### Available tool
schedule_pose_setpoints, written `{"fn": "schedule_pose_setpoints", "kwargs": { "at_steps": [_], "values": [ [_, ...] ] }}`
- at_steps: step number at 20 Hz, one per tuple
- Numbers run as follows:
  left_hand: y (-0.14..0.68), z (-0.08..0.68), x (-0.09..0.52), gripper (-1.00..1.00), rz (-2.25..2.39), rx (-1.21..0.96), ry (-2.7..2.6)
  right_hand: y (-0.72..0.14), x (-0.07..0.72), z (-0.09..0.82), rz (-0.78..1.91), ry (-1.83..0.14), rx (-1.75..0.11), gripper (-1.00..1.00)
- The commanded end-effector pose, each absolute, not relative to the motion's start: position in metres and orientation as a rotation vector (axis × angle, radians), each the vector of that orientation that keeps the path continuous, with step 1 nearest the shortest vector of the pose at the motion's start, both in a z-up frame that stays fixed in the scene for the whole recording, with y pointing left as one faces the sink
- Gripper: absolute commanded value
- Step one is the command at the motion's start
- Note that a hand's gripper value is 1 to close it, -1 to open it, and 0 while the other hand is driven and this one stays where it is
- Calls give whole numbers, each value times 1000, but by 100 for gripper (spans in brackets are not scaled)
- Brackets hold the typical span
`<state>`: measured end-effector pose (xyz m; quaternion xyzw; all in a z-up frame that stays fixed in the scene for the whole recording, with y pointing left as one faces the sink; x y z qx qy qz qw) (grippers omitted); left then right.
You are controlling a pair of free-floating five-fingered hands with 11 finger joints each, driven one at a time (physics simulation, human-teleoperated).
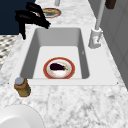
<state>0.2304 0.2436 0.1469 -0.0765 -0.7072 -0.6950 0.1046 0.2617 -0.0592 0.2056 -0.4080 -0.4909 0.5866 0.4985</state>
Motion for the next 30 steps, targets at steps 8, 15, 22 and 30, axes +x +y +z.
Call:
{"fn": "schedule_pose_setpoints", "kwargs": {
  "at_steps": [8, 15, 22, 30],
  "values": [
    [244, 147, 230, 0, -2049, -225, -2085, -24, 242, 253, 1485, -1196, -994, -100],
    [244, 147, 230, 0, -2049, -225, -2085, -15, 226, 296, 1485, -1185, -1002, -100],
    [244, 147, 230, 0, -2049, -225, -2085, -12, 203, 347, 1476, -1184, -985, -100],
    [244, 147, 230, 0, -2049, -225, -2085, -23, 165, 397, 1466, -1184, -957, -100]
  ]
}}
